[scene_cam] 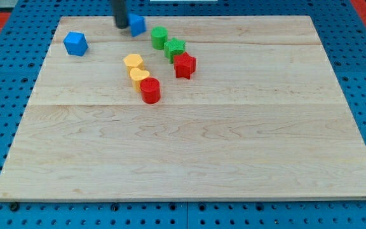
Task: Move the blue cube towards the triangle
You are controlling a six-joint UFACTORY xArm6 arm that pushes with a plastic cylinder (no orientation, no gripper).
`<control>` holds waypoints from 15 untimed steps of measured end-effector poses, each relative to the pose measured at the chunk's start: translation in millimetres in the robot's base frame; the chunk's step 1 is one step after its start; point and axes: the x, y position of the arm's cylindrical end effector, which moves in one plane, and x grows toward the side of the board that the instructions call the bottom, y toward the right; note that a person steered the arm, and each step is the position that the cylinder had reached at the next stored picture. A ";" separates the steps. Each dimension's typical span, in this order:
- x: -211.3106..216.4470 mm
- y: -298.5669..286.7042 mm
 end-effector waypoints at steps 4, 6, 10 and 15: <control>66.7 46.6; 103.5 8.3; 64.2 -116.8; 53.2 -101.5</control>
